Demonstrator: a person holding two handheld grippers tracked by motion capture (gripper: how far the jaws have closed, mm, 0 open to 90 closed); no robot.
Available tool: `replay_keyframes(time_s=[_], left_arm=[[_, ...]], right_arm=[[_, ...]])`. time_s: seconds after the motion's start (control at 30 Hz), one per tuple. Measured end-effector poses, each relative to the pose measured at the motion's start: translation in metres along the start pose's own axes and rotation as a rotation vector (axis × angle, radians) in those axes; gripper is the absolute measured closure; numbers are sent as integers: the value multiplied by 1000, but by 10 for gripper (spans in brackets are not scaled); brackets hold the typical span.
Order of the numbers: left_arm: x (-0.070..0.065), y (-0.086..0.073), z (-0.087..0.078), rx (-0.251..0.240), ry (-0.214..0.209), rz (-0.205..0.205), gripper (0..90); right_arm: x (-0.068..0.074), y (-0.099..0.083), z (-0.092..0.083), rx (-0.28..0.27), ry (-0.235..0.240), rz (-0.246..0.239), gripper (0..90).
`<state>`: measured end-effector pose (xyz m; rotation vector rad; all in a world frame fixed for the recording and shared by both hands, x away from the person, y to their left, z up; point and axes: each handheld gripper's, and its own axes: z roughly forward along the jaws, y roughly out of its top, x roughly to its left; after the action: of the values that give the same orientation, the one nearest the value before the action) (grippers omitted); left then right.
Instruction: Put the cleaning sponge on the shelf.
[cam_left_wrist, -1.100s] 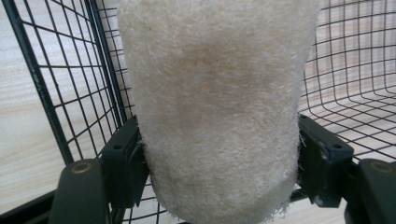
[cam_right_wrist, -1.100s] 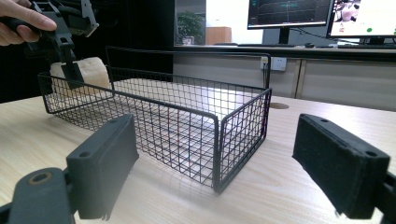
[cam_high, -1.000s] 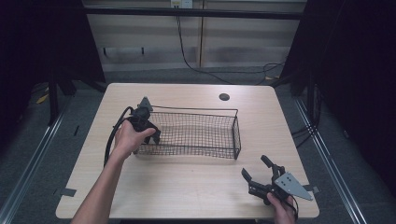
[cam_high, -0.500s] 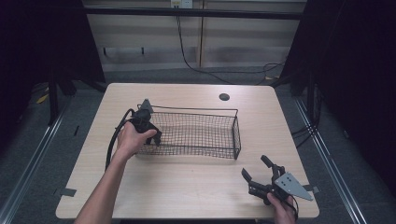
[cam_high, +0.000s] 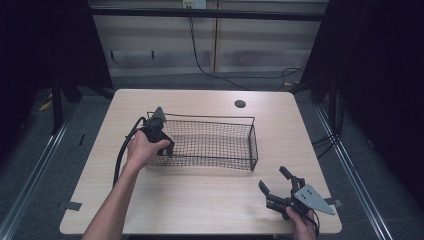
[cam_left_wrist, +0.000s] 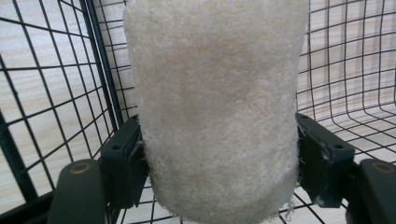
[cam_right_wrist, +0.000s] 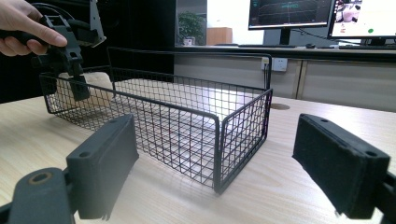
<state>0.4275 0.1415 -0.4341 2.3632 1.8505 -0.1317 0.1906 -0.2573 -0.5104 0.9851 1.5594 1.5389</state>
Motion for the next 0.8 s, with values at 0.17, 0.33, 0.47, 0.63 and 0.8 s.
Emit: replay_keyframes(time_s=[0.17, 0.33, 0.47, 0.63, 0.8], left_arm=[[0, 0, -1, 10, 2, 17, 281], [1, 1, -1, 14, 1, 15, 279], [0, 1, -1, 30, 7, 27, 277], [0, 1, -1, 40, 9, 46, 259], [0, 1, -3, 26, 0, 46, 230]], right_arm=[[0, 0, 0, 1, 1, 2, 131], [0, 0, 0, 0, 0, 1, 131], [0, 0, 0, 1, 0, 5, 131], [0, 0, 0, 1, 1, 1, 131], [0, 0, 0, 1, 2, 1, 131]])
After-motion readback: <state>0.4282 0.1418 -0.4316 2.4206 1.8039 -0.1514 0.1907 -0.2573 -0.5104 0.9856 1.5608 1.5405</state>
